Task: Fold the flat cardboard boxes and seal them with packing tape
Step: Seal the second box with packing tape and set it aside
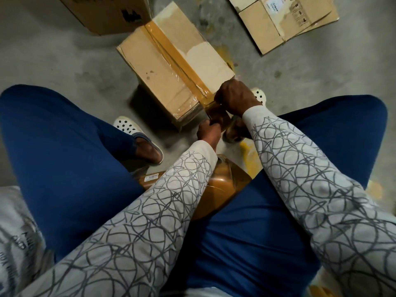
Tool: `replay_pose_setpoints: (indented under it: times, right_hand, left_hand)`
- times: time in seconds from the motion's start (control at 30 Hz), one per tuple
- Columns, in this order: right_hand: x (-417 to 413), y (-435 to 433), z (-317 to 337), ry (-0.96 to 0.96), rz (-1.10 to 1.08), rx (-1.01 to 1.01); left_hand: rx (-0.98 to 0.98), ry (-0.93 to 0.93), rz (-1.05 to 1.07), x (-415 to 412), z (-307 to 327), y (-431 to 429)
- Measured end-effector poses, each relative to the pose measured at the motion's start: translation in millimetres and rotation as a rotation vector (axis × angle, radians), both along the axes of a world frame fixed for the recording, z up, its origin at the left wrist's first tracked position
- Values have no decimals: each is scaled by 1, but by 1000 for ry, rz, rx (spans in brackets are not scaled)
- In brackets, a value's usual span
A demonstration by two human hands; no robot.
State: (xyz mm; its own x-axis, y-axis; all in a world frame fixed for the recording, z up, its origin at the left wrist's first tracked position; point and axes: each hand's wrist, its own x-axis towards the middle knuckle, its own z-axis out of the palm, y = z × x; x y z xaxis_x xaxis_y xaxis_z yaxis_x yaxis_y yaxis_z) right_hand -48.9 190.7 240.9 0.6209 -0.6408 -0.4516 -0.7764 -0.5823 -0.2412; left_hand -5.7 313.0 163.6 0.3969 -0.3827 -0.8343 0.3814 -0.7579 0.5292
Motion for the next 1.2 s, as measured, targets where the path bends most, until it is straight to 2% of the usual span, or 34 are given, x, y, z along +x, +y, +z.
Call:
replay_pose_setpoints:
  times: [0.23, 0.43, 0.57, 0.7, 0.9, 1.07, 1.13, 1.2]
  right_hand:
    - [-1, 1, -9, -5, -24, -32]
    - [0, 6, -15, 63, 28, -91]
    - [-1, 15, -17, 152, 42, -97]
    - [-10, 13, -17, 231, -190, 38]
    - [-15, 8, -17, 124, -582, 343]
    - [-14, 11, -19, -6, -776, 369]
    - [-16, 12, -19, -59, -830, 341]
    - [-19, 10, -19, -112, -883, 321]
  left_hand:
    - [17, -22, -3, 1, -7, -1]
    - [32, 19, -24, 3, -2, 0]
    - [79, 90, -73, -4, -36, 3]
    - [99, 97, -124, -3, -34, 1]
    - [-7, 83, -229, -1, 22, -1]
    - [-75, 99, -363, 9, 34, -6]
    - [-68, -76, -413, 23, 46, -12]
    - [-77, -528, -341, 45, 56, -17]
